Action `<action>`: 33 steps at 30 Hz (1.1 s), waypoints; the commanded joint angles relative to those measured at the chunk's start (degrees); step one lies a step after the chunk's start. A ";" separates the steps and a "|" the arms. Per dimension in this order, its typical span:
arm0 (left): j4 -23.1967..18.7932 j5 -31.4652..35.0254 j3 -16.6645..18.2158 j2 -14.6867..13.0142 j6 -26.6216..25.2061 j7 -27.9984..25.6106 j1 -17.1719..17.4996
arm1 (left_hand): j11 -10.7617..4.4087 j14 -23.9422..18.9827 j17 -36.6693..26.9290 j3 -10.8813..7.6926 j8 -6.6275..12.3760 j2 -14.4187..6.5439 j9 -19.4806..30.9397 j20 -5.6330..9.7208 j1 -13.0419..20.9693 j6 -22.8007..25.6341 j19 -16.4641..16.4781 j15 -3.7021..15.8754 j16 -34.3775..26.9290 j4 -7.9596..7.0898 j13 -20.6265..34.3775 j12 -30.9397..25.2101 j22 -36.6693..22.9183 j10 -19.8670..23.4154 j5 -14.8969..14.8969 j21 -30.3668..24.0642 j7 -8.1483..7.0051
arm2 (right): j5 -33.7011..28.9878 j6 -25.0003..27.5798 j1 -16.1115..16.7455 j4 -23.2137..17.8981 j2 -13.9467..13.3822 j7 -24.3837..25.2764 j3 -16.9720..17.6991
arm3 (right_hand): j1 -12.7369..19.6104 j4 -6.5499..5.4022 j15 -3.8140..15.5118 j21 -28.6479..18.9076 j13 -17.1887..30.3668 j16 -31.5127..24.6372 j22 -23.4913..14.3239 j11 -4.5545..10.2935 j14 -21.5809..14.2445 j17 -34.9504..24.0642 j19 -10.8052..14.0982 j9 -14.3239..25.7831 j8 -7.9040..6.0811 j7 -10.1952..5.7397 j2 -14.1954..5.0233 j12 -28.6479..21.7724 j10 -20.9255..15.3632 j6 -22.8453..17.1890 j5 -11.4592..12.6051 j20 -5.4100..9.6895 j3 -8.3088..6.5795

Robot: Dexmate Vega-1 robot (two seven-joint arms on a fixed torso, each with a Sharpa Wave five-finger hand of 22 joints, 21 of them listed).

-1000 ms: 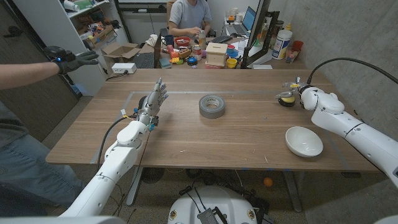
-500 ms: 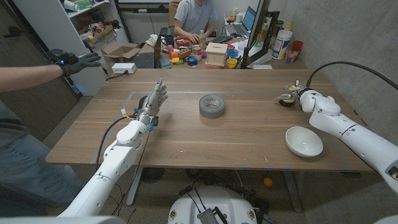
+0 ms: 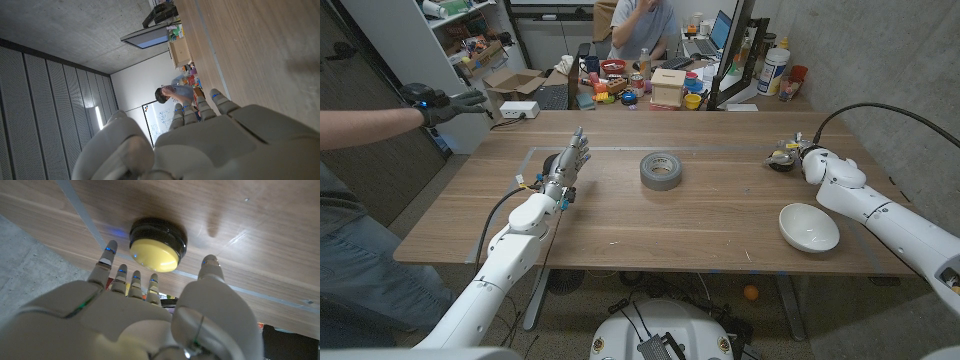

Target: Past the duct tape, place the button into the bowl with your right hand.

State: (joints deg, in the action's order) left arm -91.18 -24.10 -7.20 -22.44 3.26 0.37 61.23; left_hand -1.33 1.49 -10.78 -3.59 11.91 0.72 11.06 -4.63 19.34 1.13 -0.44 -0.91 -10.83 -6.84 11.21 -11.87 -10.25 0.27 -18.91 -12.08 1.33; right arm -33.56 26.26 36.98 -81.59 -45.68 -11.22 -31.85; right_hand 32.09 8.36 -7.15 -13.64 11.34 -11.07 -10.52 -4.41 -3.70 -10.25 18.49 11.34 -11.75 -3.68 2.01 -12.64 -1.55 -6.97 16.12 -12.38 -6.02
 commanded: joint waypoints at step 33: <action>-0.16 0.19 -0.33 0.64 -0.51 0.41 0.88 | -0.24 -0.12 -0.22 0.76 0.17 -0.73 0.10 -0.96 -0.04 0.83 -0.30 -1.16 -0.32 -0.27 0.19 -0.30 -0.36 0.16 -0.36 0.19 -0.35 | 0.34 0.09 -1.36 0.36 -0.31 -0.71 -1.23 | 23.01 1.27 8.28 -6.39 0.05 -3.39 -0.03 2.97 -24.85 -0.86 27.78 1.94 -4.59 -2.76 -9.50 -6.84 -20.92 -17.18 -3.91 12.71 -9.99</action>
State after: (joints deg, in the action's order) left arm -91.41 -23.69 -7.40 -21.75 2.61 0.17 62.05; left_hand -1.33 1.45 -10.78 -3.30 11.91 0.50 11.05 -4.94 19.11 1.45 -0.75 -1.46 -10.83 -6.88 11.34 -11.86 -10.54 0.27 -18.91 -12.08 1.01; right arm -33.01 25.50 34.45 -78.69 -44.92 -11.79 -33.85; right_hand 51.57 9.73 -0.38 -19.86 11.22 -14.24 -10.31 -2.13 -26.65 -10.91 43.46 13.20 -16.07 -6.35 -4.80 -19.42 -21.43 -23.35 12.31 -2.12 -15.63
